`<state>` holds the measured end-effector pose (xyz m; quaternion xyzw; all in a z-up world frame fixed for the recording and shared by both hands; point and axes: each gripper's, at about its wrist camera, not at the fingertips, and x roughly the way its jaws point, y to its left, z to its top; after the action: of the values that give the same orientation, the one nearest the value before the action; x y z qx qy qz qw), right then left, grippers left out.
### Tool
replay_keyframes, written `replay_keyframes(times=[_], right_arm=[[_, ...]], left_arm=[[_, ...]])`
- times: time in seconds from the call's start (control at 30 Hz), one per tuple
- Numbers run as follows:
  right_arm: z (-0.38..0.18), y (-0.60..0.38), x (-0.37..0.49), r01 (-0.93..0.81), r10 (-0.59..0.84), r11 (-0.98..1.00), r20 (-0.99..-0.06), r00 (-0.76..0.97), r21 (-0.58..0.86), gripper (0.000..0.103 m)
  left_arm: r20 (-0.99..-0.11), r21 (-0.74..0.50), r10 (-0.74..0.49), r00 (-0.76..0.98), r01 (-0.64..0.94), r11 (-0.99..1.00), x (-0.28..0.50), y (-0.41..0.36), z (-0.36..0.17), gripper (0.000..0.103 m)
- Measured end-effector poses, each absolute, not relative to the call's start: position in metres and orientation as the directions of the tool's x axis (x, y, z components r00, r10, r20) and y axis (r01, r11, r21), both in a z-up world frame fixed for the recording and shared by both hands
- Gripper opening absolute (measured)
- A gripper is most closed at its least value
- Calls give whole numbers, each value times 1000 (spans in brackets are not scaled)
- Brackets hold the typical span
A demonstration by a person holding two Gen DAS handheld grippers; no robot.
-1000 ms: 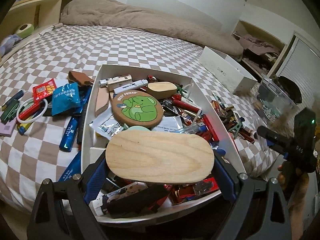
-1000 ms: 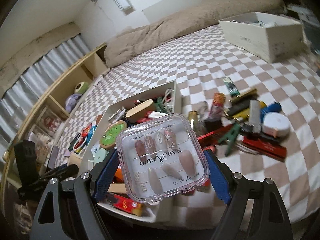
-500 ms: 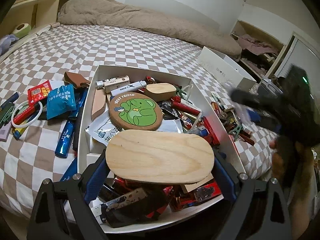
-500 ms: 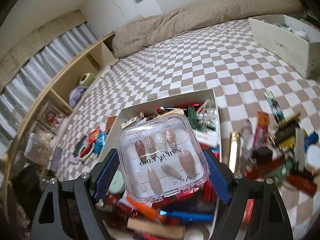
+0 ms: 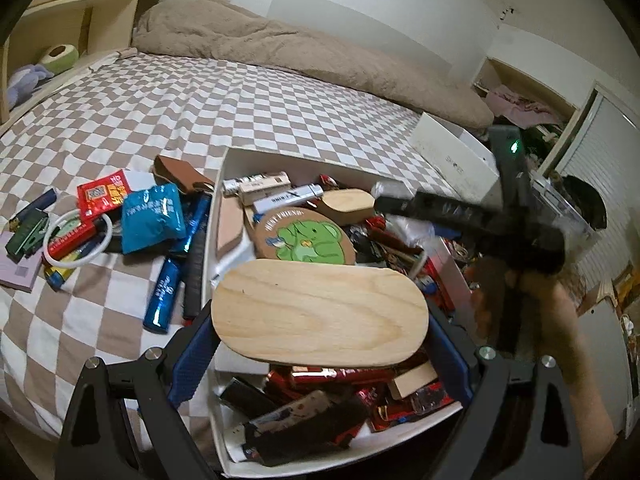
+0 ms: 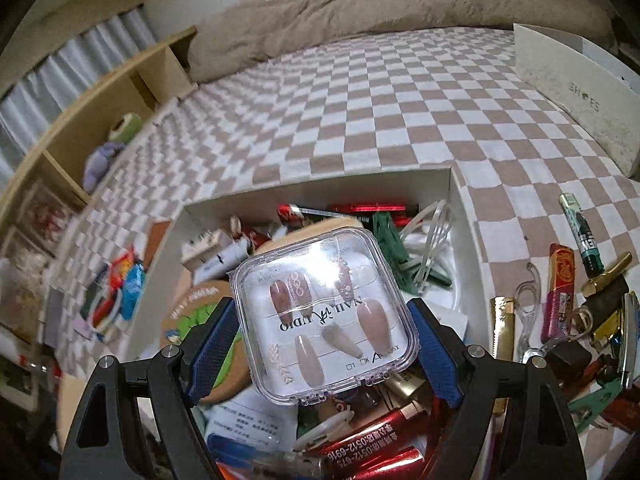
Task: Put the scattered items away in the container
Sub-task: 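Lower the clear nail-tip case into the tray and open the right gripper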
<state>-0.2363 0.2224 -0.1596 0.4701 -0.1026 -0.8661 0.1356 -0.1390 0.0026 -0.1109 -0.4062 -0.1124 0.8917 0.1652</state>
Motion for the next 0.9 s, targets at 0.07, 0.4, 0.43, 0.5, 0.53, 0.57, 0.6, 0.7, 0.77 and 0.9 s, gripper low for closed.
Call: replay_keyframes(times=[0.07, 0.4, 0.43, 0.5, 0.53, 0.57, 0.6, 0.7, 0.77, 0.9], right_arm=[[-166, 219, -237, 142, -327, -945, -803, -498, 296, 85], [-167, 215, -217, 242, -320, -943, -819, -477, 228, 85], [-168, 214, -214, 254, -312, -944, -822, -477, 211, 85], [-169, 211, -208, 276, -292, -945, -829, -478, 174, 85], [-169, 209, -205, 285, -291, -944, -830, -477, 167, 85], [-170, 209, -203, 292, -294, -942, -830, -473, 167, 85], [-170, 209, -200, 298, -300, -939, -831, -468, 171, 85], [-171, 214, -196, 308, -326, -931, -830, -453, 197, 85], [-172, 219, -195, 297, -360, -922, -827, -431, 247, 85], [-175, 229, -191, 279, -405, -909, -812, -421, 308, 86]], left_arm=[[-684, -352, 394, -614, -195, -915, -143, 0, -110, 95], [-697, -386, 399, -596, -157, -909, -163, 0, -113, 95], [-699, -387, 399, -593, -155, -909, -165, 1, -114, 95], [-704, -385, 399, -587, -155, -910, -168, 5, -116, 95], [-705, -384, 398, -586, -156, -910, -169, 6, -116, 95], [-706, -384, 398, -585, -156, -910, -170, 8, -117, 95], [-707, -385, 398, -584, -155, -910, -171, 9, -117, 95], [-710, -392, 403, -577, -152, -907, -176, 13, -119, 95], [-711, -395, 405, -574, -151, -906, -180, 16, -120, 95], [-718, -394, 406, -566, -151, -907, -188, 21, -122, 95]])
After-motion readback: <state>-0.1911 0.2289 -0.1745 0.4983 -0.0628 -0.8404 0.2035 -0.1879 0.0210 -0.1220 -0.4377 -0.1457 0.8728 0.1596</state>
